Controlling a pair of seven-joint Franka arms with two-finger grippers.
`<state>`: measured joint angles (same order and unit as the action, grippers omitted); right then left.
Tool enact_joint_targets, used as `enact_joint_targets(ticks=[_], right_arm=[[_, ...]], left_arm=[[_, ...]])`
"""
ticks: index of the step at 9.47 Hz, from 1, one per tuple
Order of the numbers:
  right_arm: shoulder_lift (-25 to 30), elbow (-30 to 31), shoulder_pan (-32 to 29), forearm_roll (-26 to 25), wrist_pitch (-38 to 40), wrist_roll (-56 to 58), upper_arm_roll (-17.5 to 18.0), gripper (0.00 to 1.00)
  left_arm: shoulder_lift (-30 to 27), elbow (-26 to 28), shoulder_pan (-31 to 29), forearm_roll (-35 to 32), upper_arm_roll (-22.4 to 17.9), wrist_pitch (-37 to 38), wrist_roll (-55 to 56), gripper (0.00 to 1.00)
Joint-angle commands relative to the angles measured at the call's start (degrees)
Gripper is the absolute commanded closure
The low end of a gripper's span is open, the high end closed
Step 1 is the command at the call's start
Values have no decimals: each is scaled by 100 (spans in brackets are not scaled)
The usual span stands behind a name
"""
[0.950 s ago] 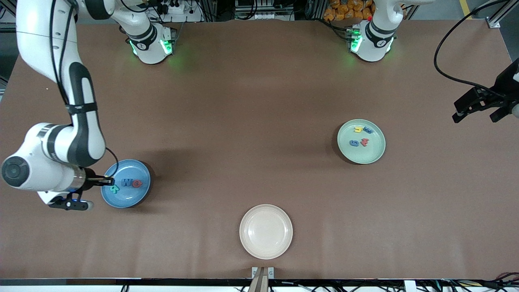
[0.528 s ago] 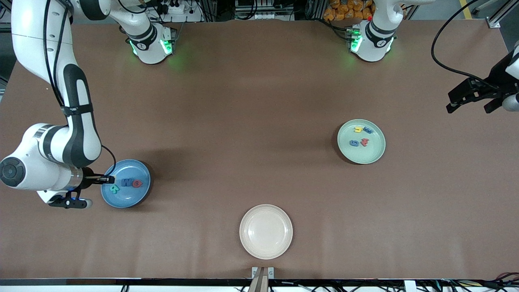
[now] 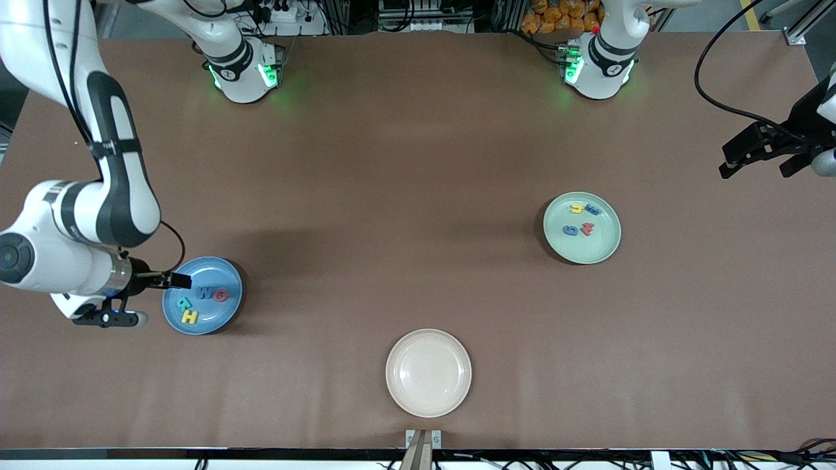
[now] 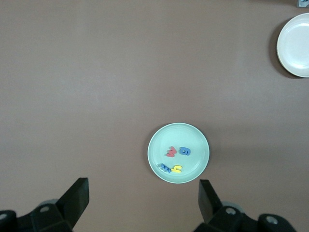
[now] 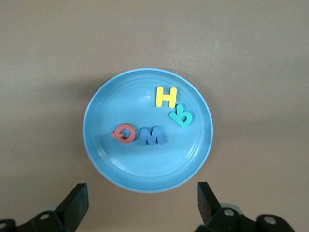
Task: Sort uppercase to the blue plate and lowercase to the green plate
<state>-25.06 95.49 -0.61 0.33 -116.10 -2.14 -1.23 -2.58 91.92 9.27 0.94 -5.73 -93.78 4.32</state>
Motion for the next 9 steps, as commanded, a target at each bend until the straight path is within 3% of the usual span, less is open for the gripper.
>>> enact_joint_targets(ticks=[1, 3, 5, 9], right_arm=[[1228, 883, -299, -297, -106, -322, 448, 0], [1844, 814, -176, -288, 350, -287, 457, 0], [2127, 726, -54, -297, 587, -269, 439, 0], [2146, -669, 211, -244, 2054, -52, 360, 0]], left_arm=[[135, -131, 14, -181, 37, 229, 0, 0], [135, -324, 75, -208, 63, 229, 103, 0], [135, -359, 40, -165, 54, 211, 87, 0], [179, -491, -21, -120, 37, 211, 60, 0]])
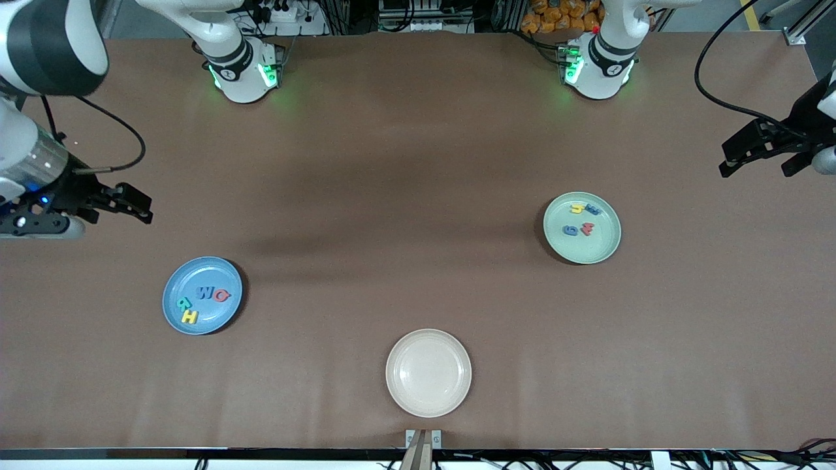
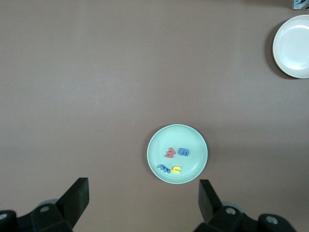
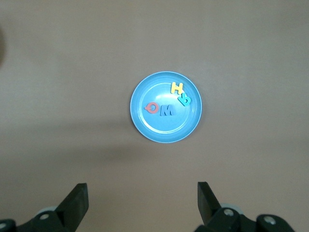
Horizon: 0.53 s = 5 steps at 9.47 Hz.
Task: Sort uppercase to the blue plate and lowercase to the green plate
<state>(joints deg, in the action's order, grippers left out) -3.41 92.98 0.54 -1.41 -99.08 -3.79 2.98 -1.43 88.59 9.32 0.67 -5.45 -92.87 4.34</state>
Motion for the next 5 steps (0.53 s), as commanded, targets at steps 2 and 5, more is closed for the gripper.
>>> enact_joint_targets(ticks=[2, 5], right_arm=[[155, -667, 78, 26, 574, 186, -60, 0], [262, -667, 86, 18, 671, 186, -192, 0]], left_arm=[[20, -157, 17, -84, 18, 120, 84, 0], [37, -157, 52, -102, 18, 120, 102, 0]])
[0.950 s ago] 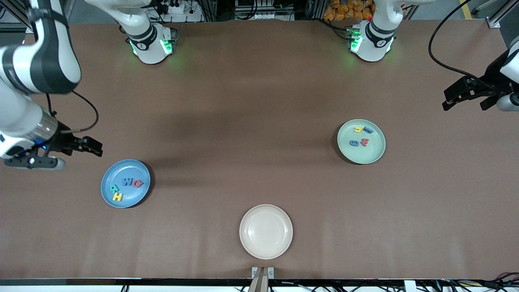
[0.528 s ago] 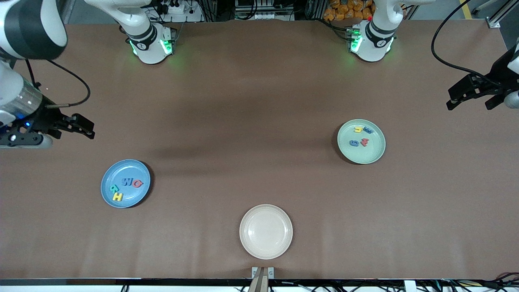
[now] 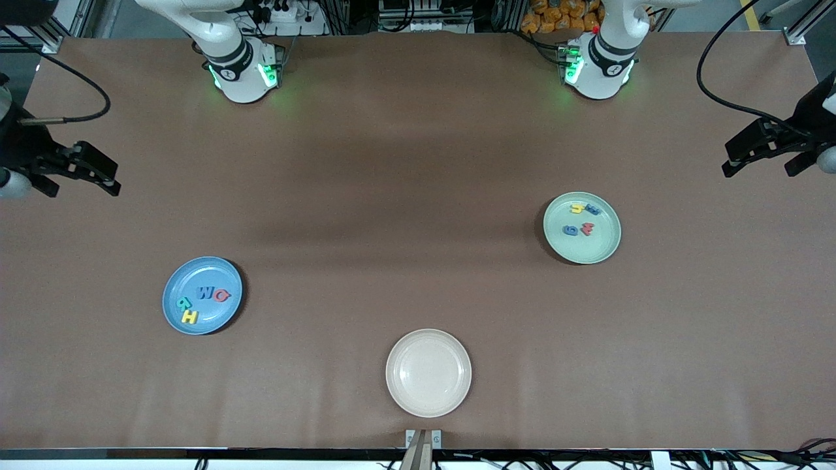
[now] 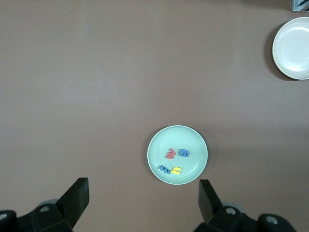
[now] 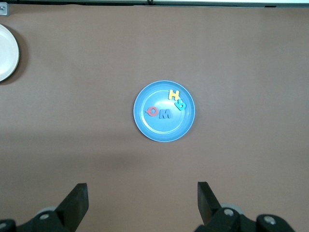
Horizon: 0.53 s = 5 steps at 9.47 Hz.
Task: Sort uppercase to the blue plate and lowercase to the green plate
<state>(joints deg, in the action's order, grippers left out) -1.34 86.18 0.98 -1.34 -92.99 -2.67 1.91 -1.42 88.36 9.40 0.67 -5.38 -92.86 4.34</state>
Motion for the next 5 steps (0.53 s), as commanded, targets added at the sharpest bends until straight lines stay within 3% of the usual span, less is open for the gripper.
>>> enact_joint_targets(ticks=[1, 5], right_arm=[[55, 13, 34, 11, 79, 21, -86, 0], [55, -145, 25, 20, 238, -198, -33, 0]], left_arm=[[37, -135, 36, -76, 11, 119, 85, 0], [54, -126, -17, -67, 11, 119, 67, 0]])
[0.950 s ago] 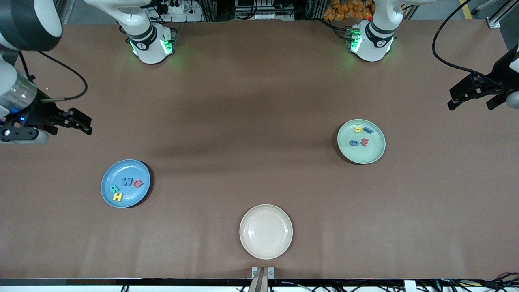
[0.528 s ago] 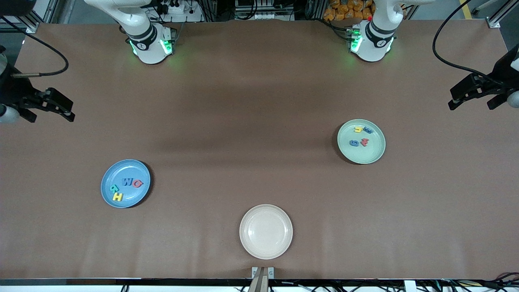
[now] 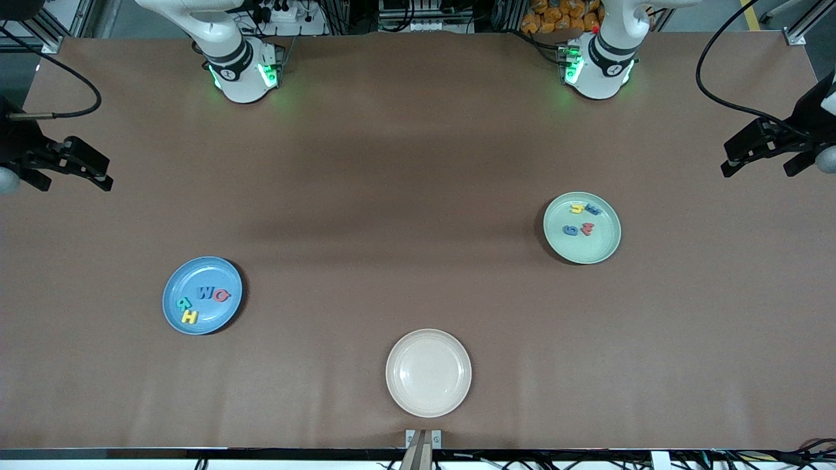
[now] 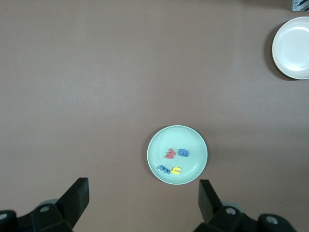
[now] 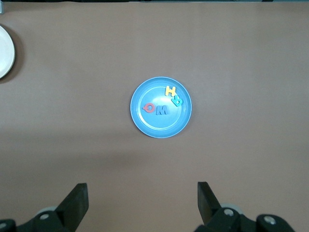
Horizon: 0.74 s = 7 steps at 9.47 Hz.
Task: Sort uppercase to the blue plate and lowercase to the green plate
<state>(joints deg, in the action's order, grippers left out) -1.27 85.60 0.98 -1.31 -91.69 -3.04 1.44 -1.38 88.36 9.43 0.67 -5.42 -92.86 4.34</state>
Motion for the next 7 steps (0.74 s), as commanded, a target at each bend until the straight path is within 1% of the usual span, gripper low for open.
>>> enact_joint_targets(ticks=[1, 5, 7], right_arm=[[48, -87, 25, 16, 108, -170, 23, 0], [48, -96, -36, 16, 204, -91, -30, 0], [48, -96, -36, 16, 222, -91, -39, 0]], left_arm=[[68, -126, -20, -76, 6, 119, 75, 0], [59, -126, 33, -155, 6, 137, -4, 0], [33, -134, 42, -137, 111, 635, 5, 0]])
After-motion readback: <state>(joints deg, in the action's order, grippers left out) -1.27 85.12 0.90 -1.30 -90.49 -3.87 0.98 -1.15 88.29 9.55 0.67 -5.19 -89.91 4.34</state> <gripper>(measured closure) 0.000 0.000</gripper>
